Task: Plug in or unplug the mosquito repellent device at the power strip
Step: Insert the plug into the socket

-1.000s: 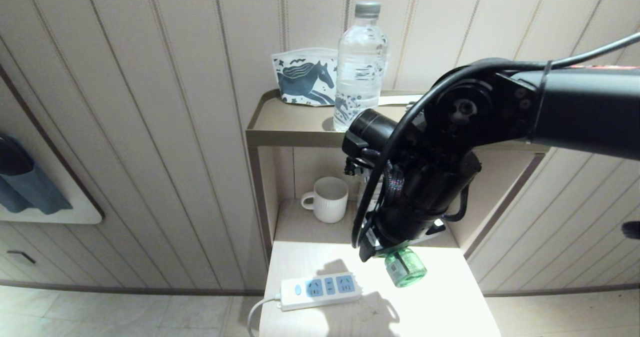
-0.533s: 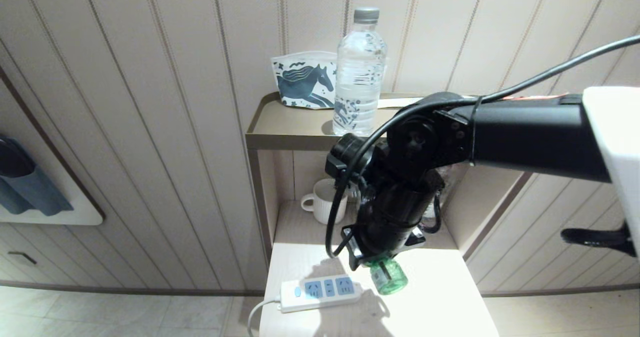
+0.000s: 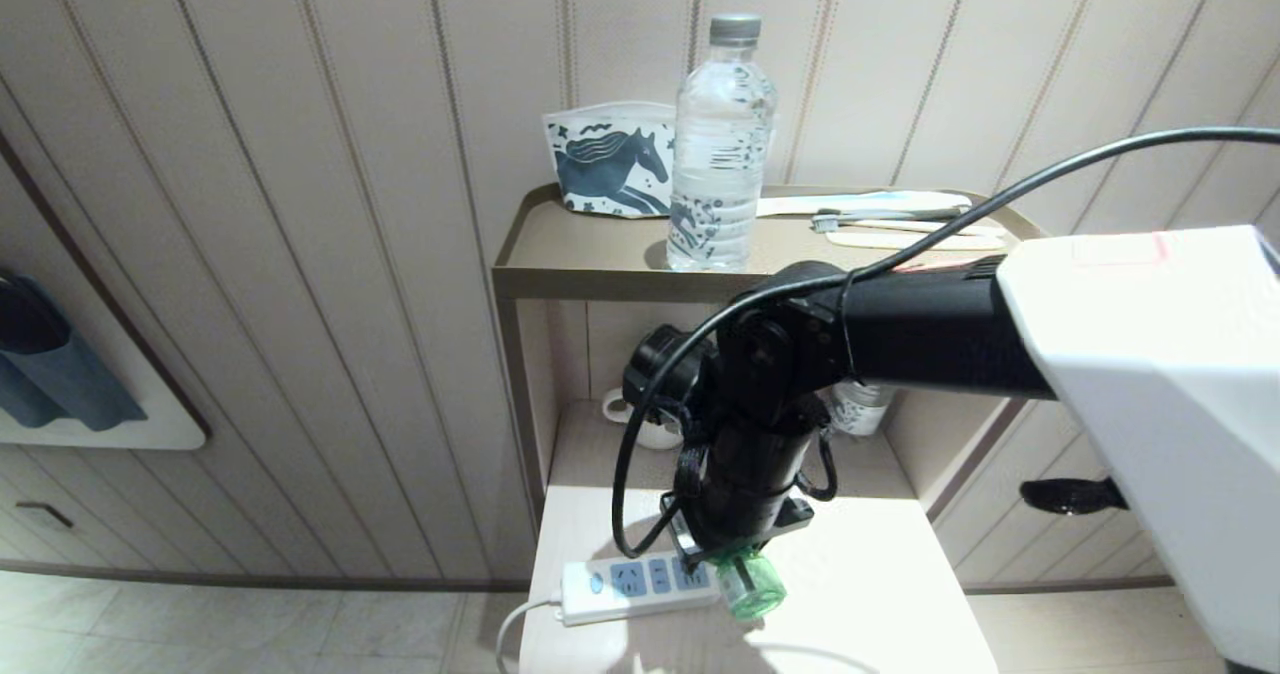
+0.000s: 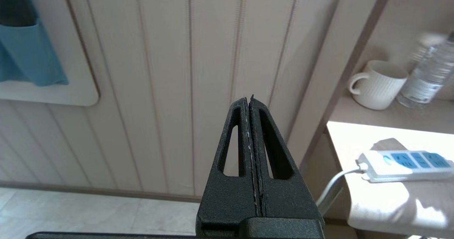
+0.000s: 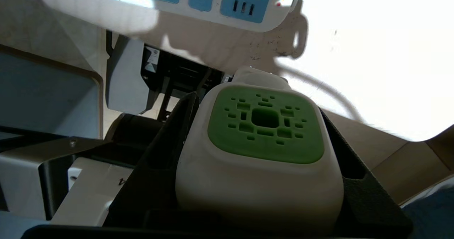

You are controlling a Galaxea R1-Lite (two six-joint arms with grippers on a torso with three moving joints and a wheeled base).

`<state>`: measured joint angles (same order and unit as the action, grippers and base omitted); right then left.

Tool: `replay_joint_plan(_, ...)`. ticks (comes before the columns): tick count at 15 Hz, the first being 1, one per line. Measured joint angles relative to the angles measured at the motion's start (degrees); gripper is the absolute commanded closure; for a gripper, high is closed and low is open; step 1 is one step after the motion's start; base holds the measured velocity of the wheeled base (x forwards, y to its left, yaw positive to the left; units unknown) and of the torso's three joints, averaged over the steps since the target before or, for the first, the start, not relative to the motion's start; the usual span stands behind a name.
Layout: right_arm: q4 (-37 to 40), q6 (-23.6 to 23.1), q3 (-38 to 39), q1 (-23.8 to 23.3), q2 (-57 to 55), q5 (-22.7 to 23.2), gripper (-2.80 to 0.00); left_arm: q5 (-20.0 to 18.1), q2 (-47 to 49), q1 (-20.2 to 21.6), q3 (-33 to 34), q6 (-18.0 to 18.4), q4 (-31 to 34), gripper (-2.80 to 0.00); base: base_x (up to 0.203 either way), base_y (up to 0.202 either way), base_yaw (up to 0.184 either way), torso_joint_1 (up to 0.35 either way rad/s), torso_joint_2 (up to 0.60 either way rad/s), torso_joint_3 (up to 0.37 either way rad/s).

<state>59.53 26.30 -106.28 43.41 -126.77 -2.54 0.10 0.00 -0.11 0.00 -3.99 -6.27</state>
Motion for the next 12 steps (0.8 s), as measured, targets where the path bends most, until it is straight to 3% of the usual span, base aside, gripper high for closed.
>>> replay_joint_plan(12, -7.77, -0.15, 4.63, 0.91, -3.79, 0.5, 0.0, -0.02, 0.0, 0.04, 0.0, -0.03, 0.01, 0.0, 0.0, 0.0, 0.0, 0.0, 0.0, 0.0)
